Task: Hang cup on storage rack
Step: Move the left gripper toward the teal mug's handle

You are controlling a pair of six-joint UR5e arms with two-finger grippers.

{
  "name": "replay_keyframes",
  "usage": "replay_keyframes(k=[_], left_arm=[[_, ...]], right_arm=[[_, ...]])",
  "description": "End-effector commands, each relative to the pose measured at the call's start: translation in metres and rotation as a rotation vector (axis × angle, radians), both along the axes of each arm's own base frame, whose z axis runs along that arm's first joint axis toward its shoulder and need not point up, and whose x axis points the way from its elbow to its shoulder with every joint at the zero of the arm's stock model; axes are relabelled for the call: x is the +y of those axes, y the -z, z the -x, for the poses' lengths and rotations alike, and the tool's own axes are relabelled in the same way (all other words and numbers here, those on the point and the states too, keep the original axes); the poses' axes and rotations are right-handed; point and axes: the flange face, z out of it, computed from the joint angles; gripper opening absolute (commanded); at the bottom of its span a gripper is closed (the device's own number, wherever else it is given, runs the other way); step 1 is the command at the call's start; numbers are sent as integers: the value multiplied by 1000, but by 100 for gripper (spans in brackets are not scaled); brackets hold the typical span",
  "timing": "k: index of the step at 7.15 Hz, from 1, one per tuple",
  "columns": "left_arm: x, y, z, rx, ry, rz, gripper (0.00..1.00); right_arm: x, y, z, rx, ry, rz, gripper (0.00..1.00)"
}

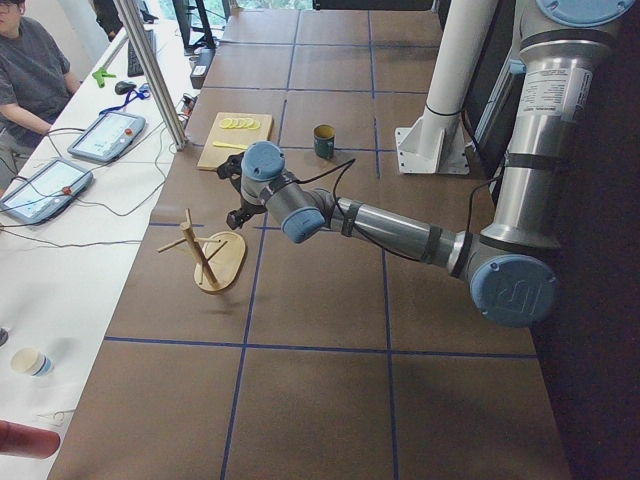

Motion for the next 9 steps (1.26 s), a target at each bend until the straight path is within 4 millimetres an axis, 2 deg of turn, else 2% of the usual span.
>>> replay_keyframes(k=[1,3,5,7,8,9], left_arm=[[4,35,-56,56,-83,-104,100],[18,48,-100,87,-63,-170,100],[62,63,-201,170,19,-193,100],[98,87,-278,199,46,-233,100],[118,98,-310,211,44,-243,100],[139,100,-335,223,49,-217,100]], right_arm=[[-2,5,0,1,-4,-9,100],[-1,10,0,0,-5,-17,100],[-1,11,0,0,-7,-16,100],[-1,14,0,1,-9,-22,100],[-1,14,0,1,-9,-21,100],[-1,14,0,1,-9,-21,100]])
